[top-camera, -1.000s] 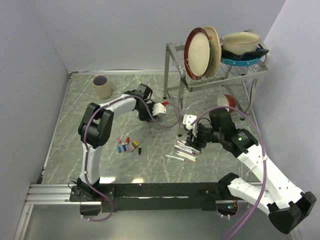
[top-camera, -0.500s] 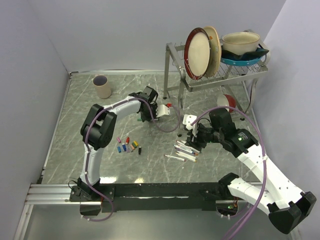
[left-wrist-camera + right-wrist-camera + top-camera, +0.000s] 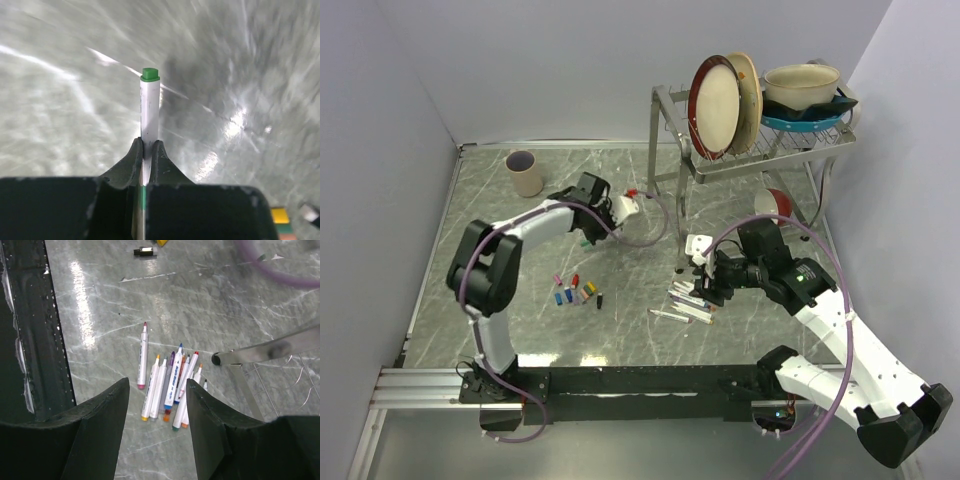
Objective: Open the pen caps
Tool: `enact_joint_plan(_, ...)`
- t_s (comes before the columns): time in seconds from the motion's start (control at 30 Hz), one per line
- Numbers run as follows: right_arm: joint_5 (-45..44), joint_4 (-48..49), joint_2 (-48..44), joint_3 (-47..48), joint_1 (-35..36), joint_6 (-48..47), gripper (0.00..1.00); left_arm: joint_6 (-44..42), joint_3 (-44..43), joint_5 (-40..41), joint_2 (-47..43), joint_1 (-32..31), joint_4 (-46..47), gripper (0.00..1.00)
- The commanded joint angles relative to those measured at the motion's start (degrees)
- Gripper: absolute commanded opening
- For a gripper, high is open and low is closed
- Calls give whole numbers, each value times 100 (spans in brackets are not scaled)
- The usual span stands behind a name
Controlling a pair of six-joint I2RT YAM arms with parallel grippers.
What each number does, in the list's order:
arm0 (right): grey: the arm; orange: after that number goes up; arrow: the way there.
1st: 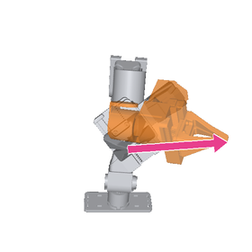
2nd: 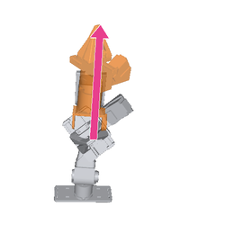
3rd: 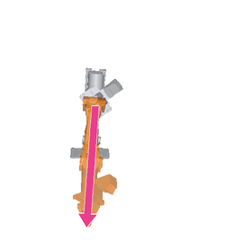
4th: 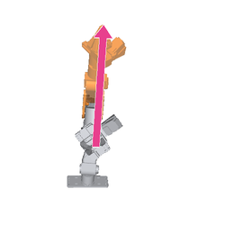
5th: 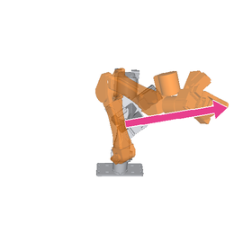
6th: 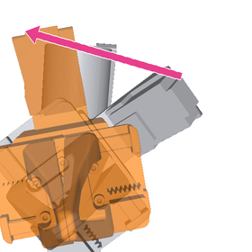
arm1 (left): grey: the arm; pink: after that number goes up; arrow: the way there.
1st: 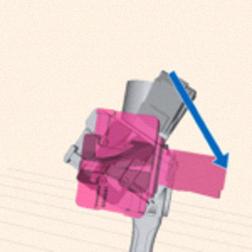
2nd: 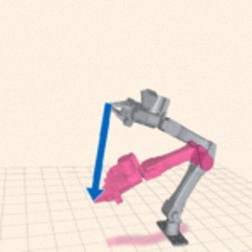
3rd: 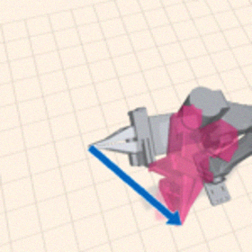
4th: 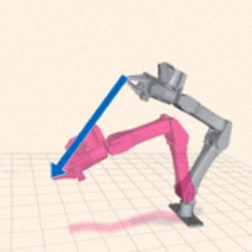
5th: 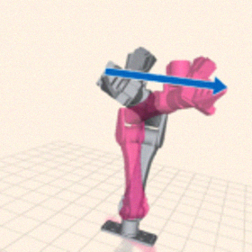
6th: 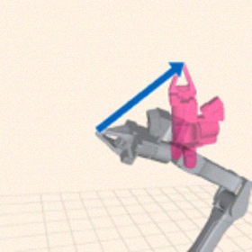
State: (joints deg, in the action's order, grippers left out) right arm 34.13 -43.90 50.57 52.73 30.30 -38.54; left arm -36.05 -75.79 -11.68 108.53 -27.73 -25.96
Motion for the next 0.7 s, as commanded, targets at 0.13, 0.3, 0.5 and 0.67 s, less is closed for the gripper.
enact_joint_plan(0.13,341,-49,-161,-131,10,-329,57,1793,1170,-326,-1816,57,1988,1)
enact_joint_plan(0.3,138,92,-47,-61,186,-364,58,3310,2251,-772,-3123,145,3390,1)
enact_joint_plan(0.5,-748,285,155,413,1309,-242,68,5570,3912,-1380,-4733,145,5353,1)
enact_joint_plan(0.67,-988,426,839,1387,1751,223,100,6619,5001,-1802,-5482,127,6601,1)
